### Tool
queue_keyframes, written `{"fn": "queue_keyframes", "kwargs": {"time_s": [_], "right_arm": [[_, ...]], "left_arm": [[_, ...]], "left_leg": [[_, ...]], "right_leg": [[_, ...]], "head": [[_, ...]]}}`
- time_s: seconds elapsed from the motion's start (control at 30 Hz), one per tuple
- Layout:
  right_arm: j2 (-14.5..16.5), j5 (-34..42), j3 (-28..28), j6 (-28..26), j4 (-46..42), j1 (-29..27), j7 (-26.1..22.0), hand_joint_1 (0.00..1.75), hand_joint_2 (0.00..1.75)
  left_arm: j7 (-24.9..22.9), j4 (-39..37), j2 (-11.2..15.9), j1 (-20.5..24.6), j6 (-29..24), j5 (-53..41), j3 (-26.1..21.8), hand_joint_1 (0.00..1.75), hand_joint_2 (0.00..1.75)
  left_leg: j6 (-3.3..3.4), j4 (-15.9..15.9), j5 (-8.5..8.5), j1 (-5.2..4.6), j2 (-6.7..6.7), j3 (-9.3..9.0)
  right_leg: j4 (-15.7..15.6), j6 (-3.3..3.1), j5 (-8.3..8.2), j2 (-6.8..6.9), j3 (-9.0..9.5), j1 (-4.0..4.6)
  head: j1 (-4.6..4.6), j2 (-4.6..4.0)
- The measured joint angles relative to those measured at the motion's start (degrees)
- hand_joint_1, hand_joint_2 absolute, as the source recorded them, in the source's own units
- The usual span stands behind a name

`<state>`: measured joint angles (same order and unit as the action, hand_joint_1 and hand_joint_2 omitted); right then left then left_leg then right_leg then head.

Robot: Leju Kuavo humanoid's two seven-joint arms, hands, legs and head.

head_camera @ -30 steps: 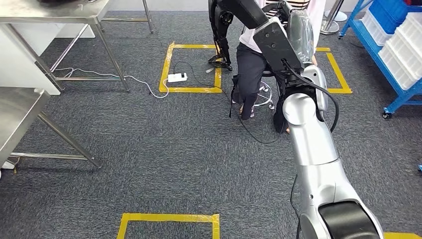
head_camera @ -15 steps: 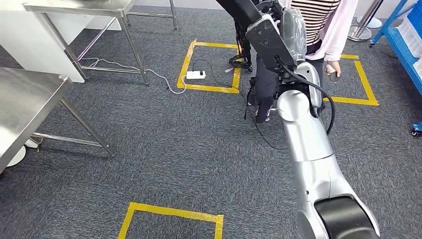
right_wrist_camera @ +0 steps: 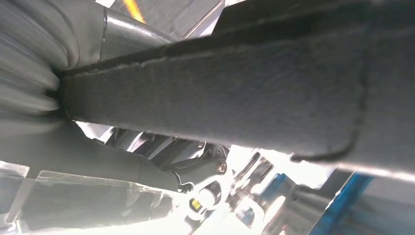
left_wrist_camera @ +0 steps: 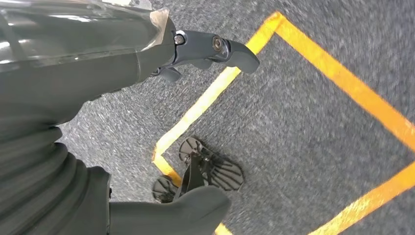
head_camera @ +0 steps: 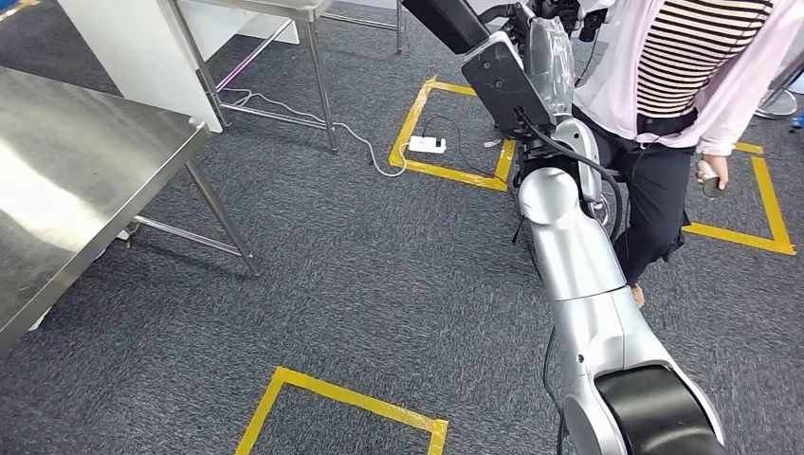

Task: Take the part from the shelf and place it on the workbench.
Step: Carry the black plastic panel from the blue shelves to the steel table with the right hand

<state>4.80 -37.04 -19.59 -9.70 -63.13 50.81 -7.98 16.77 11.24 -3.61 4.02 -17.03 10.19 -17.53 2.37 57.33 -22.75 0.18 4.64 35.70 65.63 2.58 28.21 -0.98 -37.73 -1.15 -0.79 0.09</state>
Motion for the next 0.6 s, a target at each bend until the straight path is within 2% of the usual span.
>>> {"fn": "queue_keyframes", "kwargs": {"time_s": [0.03, 0.07, 0.1, 0.17, 0.2, 0.23, 0.3, 0.37, 0.4, 0.43, 0.47, 0.53, 0.57, 0.6], "right_arm": [[0.13, 0.07, -0.12, -0.06, 0.39, 0.21, -0.14, 1.75, 1.75], [0.29, 0.12, -0.27, -0.10, 0.76, 0.42, -0.20, 1.75, 1.75], [0.46, 0.16, -0.41, -0.15, 1.12, 0.60, -0.24, 1.75, 1.75], [0.88, 0.22, -0.62, -0.21, 1.69, 0.89, -0.27, 1.75, 1.75], [1.15, 0.22, -0.71, -0.22, 1.91, 1.08, -0.25, 1.75, 1.75], [1.42, 0.22, -0.80, -0.22, 2.09, 1.32, -0.22, 1.75, 1.75], [1.78, 0.21, -0.94, -0.22, 2.37, 1.70, -0.13, 1.75, 1.75], [1.79, 0.21, -0.96, -0.22, 2.69, 1.72, 0.04, 1.75, 1.75], [1.78, 0.21, -0.98, -0.22, 2.88, 1.64, 0.16, 1.75, 1.75], [1.77, 0.20, -0.99, -0.22, 3.04, 1.57, 0.29, 1.75, 1.75], [1.76, 0.20, -1.02, -0.22, 3.15, 1.53, 0.38, 1.75, 1.75], [1.72, 0.19, -1.05, -0.22, 3.22, 1.56, 0.49, 1.75, 1.75], [1.61, 0.19, -1.07, -0.22, 3.22, 1.60, 0.55, 1.75, 1.75], [1.50, 0.17, -1.11, -0.22, 3.22, 1.60, 0.63, 1.75, 1.75]], "left_arm": [[-0.01, 0.00, 0.03, 0.01, -0.12, 0.01, -0.03, 0.00, 1.75], [0.00, 0.00, 0.07, 0.00, -0.20, 0.01, -0.08, 0.00, 1.75], [0.00, -0.01, 0.11, -0.04, -0.24, 0.03, -0.13, 0.00, 1.75], [0.04, -0.02, 0.13, -0.27, -0.19, 0.07, -0.20, 0.00, 1.75], [0.08, -0.02, 0.11, -0.42, -0.11, 0.08, -0.21, 0.00, 1.75], [0.13, -0.03, 0.13, -0.51, -0.03, 0.09, -0.21, 0.00, 1.75], [0.21, -0.03, 0.19, -0.46, 0.14, 0.01, -0.21, 0.00, 1.75], [0.21, -0.03, 0.22, -0.32, 0.22, -0.21, -0.19, 0.00, 1.75], [0.19, -0.03, 0.19, -0.31, 0.24, -0.35, -0.18, 0.00, 1.75], [0.15, -0.03, 0.16, -0.31, 0.25, -0.49, -0.18, 0.00, 1.75], [0.13, -0.03, 0.15, -0.31, 0.25, -0.61, -0.17, 0.00, 1.75], [0.09, -0.03, 0.19, -0.22, 0.25, -0.74, -0.17, 0.00, 1.75], [0.08, -0.03, 0.20, -0.15, 0.25, -0.79, -0.17, 0.00, 1.75], [0.04, -0.03, 0.20, -0.09, 0.25, -0.87, -0.17, 0.00, 1.75]], "left_leg": [[-0.32, 0.37, -0.19, 0.02, 0.63, 0.20], [-0.68, 0.65, -0.32, 0.01, 1.11, 0.45], [-1.02, 0.76, -0.36, 0.02, 1.52, 0.69], [-1.59, 0.72, -0.27, 0.20, 2.05, 1.00], [-1.84, 1.13, -0.55, 0.23, 1.42, 1.26], [-2.10, 2.44, -1.38, 0.22, 0.21, 1.91], [-2.55, 8.47, -4.54, 0.15, -2.91, 4.84], [-2.81, 15.76, -7.39, 0.31, -4.17, 8.65], [-2.81, 17.28, -7.49, 0.38, -4.36, 9.57], [-2.74, 16.51, -6.56, 0.42, -4.51, 9.30], [-2.57, 13.58, -4.84, 0.41, -4.80, 7.84], [-2.05, 5.57, -1.61, 0.07, -6.63, 3.47], [-1.76, 2.90, -0.86, -0.19, -7.29, 2.01], [-1.51, 1.56, -0.70, -0.44, -7.68, 1.29]], "right_leg": [[-3.59, 0.24, -1.42, -0.64, 1.64, -0.20], [-5.75, 0.19, -2.20, -1.11, 2.66, -0.26], [-6.47, -0.12, -2.38, -1.26, 3.01, -0.15], [-6.55, -0.96, -2.57, -0.37, 3.07, 0.05], [-6.63, -1.35, -2.68, 0.01, 3.09, -0.01], [-6.72, -1.74, -2.76, 0.40, 3.12, -0.10], [-6.79, -2.33, -2.70, 1.26, 3.20, -0.01], [-6.79, -2.64, -2.52, 2.38, 3.24, 0.28], [-6.78, -2.73, -2.44, 2.99, 3.26, 0.40], [-6.78, -2.79, -2.36, 3.55, 3.31, 0.49], [-6.78, -2.84, -2.28, 4.09, 3.40, 0.55], [-6.78, -2.75, -2.03, 5.04, 3.64, 0.86], [-6.78, -2.61, -1.89, 5.47, 3.74, 1.04], [-6.80, -2.41, -1.75, 5.89, 3.84, 1.20]], "head": [[0.04, 0.00], [0.04, 0.00], [0.03, 0.00], [-0.02, 0.00], [-0.08, 0.00], [-0.29, 0.00], [-0.73, 0.00], [-0.90, 0.00], [-0.90, 0.00], [-0.91, 0.00], [-0.90, 0.00], [-0.91, 0.00], [-0.84, 0.00], [-0.81, 0.00]]}}
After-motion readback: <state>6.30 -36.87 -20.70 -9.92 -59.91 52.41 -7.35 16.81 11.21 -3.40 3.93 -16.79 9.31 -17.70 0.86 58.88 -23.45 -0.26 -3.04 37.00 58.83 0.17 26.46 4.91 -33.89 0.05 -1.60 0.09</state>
